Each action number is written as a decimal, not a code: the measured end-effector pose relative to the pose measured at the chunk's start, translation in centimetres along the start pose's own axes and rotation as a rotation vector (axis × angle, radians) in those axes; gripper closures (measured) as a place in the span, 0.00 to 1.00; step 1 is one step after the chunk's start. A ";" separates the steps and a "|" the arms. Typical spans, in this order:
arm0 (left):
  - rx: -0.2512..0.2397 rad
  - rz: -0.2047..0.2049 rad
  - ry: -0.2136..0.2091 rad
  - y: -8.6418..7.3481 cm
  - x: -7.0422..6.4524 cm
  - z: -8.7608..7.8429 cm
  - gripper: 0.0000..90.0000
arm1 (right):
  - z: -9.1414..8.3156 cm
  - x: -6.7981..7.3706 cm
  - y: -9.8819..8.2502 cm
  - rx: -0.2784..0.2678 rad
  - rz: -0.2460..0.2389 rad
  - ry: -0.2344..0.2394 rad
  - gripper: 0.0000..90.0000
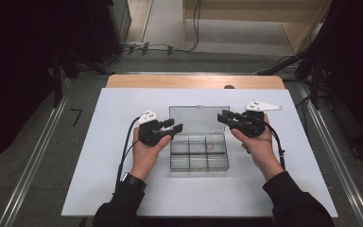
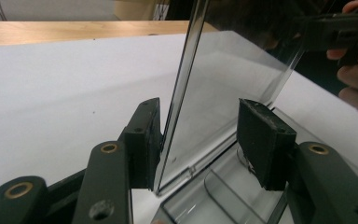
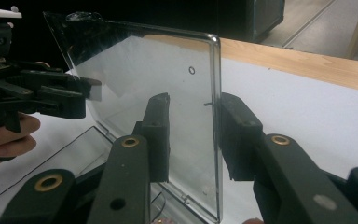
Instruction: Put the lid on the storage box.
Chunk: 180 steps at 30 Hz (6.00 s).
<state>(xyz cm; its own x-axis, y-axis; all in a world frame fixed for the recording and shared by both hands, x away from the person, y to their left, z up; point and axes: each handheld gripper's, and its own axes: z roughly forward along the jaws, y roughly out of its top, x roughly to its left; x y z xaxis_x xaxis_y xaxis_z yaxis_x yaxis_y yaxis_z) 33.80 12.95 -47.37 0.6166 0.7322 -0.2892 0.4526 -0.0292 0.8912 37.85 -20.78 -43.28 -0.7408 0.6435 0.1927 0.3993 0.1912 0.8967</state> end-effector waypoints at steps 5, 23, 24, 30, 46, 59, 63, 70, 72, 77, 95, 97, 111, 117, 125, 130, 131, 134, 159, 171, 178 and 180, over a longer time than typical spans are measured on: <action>-0.009 -0.010 0.023 -0.9 0.1 -1.1 0.54 | -0.5 0.4 -0.4 -0.011 -0.002 0.005 0.70; 0.004 -0.058 0.003 -3.2 -0.3 -2.4 0.83 | -1.4 1.3 -1.3 -0.027 -0.027 0.004 0.68; 0.006 -0.060 0.000 -3.2 -0.3 -2.4 0.85 | -1.5 1.5 -1.3 -0.022 -0.016 0.004 0.67; 0.018 -0.038 -0.043 -3.1 -0.7 -2.3 0.98 | -1.8 1.7 -1.6 -0.026 -0.026 0.008 0.66; 0.011 -0.036 -0.074 -2.3 -1.0 -2.1 0.99 | -2.5 2.0 -2.5 -0.025 -0.032 0.018 0.64; -0.001 -0.049 -0.077 -2.2 -0.8 -2.3 0.99 | -2.9 2.2 -3.1 -0.013 -0.048 0.025 0.61; 0.001 -0.048 -0.075 -2.2 -0.8 -2.4 0.99 | -3.0 2.2 -3.1 -0.010 -0.050 0.024 0.61; 0.002 -0.053 -0.081 -2.3 -0.8 -2.3 0.99 | -3.1 2.1 -3.2 -0.006 -0.050 0.025 0.60; 0.005 -0.051 -0.082 -2.3 -0.7 -2.3 0.99 | -3.2 2.1 -3.3 -0.005 -0.046 0.027 0.58; 0.003 -0.054 -0.085 -2.3 -0.8 -2.3 0.99 | -3.5 1.8 -3.7 0.005 -0.047 0.029 0.54; -0.002 -0.056 -0.093 -2.2 -0.7 -2.5 0.99 | -3.9 0.8 -5.7 0.076 0.027 0.015 0.77; -0.002 -0.055 -0.094 -2.2 -0.7 -2.5 0.99 | -3.8 0.7 -5.8 0.081 0.036 0.031 0.83; -0.004 -0.056 -0.103 -2.2 -0.9 -2.5 0.99 | -3.4 1.2 -5.4 0.063 0.045 0.043 0.98; -0.007 -0.058 -0.106 -2.3 -0.9 -2.6 0.99 | -3.4 1.3 -5.4 0.052 0.037 0.040 0.98; -0.007 -0.058 -0.114 -2.4 -1.1 -2.8 0.99 | -3.6 1.5 -5.3 0.048 0.030 0.044 0.98; -0.010 -0.052 -0.118 -2.4 -1.2 -3.0 0.99 | -3.8 1.6 -5.4 0.044 0.023 0.047 0.98; -0.011 -0.053 -0.121 -2.4 -1.3 -3.1 0.99 | -3.8 1.6 -5.4 0.042 0.022 0.047 0.98; -0.011 -0.049 -0.121 -2.5 -1.3 -3.2 0.99 | -4.0 1.7 -5.4 0.040 0.023 0.048 0.98; -0.016 -0.077 -0.131 -4.6 -2.0 -4.5 0.99 | -4.8 2.8 -7.2 0.049 0.000 0.057 0.98; -0.011 -0.068 -0.137 -5.4 -2.6 -5.1 0.99 | -4.8 3.4 -7.8 0.063 -0.007 0.058 0.98; -0.013 -0.064 -0.136 -5.8 -3.1 -5.6 0.99 | -5.0 3.6 -8.2 0.061 -0.011 0.062 0.98; -0.012 -0.064 -0.142 -5.9 -3.3 -5.8 0.99 | -5.2 3.7 -8.3 0.063 -0.007 0.060 0.98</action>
<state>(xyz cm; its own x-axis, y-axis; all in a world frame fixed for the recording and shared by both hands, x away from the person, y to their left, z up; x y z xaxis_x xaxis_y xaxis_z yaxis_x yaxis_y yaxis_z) 25.38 14.66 -49.71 0.6719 0.6289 -0.3912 0.4869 0.0229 0.8732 28.99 -23.88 -47.97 -0.7743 0.5964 0.2118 0.4254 0.2427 0.8718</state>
